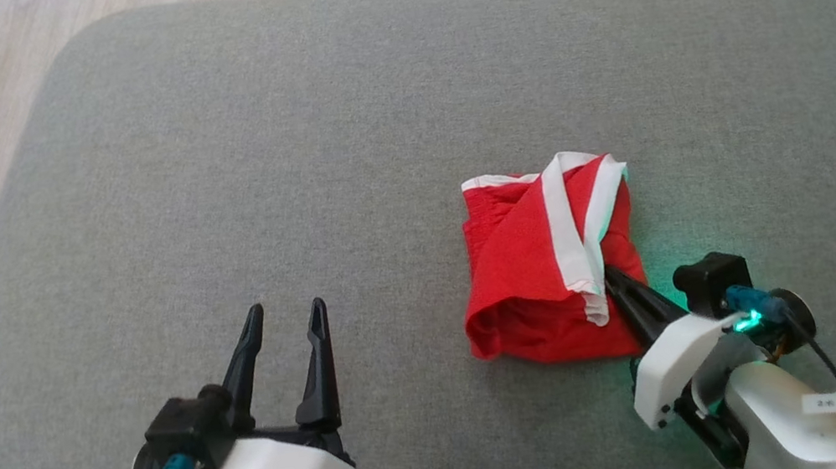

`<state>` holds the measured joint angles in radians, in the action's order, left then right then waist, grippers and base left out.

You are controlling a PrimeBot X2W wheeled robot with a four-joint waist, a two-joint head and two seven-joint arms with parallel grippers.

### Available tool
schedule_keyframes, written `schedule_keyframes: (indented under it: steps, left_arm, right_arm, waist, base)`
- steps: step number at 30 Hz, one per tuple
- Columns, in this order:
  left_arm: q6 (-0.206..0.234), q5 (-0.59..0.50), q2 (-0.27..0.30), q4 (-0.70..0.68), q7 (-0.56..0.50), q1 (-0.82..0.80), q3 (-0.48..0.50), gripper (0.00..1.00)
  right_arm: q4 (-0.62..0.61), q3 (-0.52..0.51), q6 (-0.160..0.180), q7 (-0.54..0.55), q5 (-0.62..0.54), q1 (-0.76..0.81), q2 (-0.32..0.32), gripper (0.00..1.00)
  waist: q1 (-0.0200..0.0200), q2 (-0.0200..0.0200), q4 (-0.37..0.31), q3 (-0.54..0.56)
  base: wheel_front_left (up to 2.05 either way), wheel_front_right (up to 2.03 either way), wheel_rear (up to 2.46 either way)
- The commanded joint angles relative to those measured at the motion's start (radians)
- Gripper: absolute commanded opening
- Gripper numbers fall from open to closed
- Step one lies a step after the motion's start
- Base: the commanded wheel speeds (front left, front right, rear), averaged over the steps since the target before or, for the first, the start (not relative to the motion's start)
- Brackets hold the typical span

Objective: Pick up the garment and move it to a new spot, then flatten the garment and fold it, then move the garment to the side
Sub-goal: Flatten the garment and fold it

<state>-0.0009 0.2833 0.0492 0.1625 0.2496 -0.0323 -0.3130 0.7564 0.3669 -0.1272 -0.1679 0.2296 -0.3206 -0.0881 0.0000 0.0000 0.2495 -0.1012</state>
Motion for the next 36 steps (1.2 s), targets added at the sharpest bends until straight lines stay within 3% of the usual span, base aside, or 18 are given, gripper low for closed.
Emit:
schedule_keyframes:
  steps: [1, 14, 28, 36]
  left_arm:
    - [-0.001, 0.007, 0.001, -0.031, 0.012, -0.054, 0.024, 1.00]
    - [0.004, 0.014, 0.001, -0.032, 0.012, -0.062, 0.014, 1.00]
    - [0.006, 0.019, 0.001, -0.026, 0.012, -0.071, 0.001, 1.00]
    - [0.008, 0.030, 0.001, -0.028, 0.012, -0.069, -0.008, 1.00]
  right_arm:
    - [-0.002, 0.024, -0.003, -0.017, 0.008, -0.046, -0.003, 0.00]
    - [0.121, 0.038, -0.003, -0.062, -0.009, -0.113, -0.007, 0.00]
    - [0.145, 0.192, -0.003, -0.081, 0.066, -0.195, 0.011, 0.00]
    - [0.104, 0.273, -0.003, -0.056, 0.138, -0.275, -0.018, 0.00]
  waist:
    - [0.0000, 0.0000, 0.004, -0.003]
    - [0.0000, 0.0000, 0.005, -0.011]
    - [0.0000, 0.0000, 0.025, -0.008]
    - [0.0000, 0.0000, 0.054, -0.015]
  base:
    - [0.00, 0.00, 0.00]
    - [0.00, 0.00, 0.00]
    - [0.00, 0.00, 0.00]
    - [0.00, 0.00, 0.00]
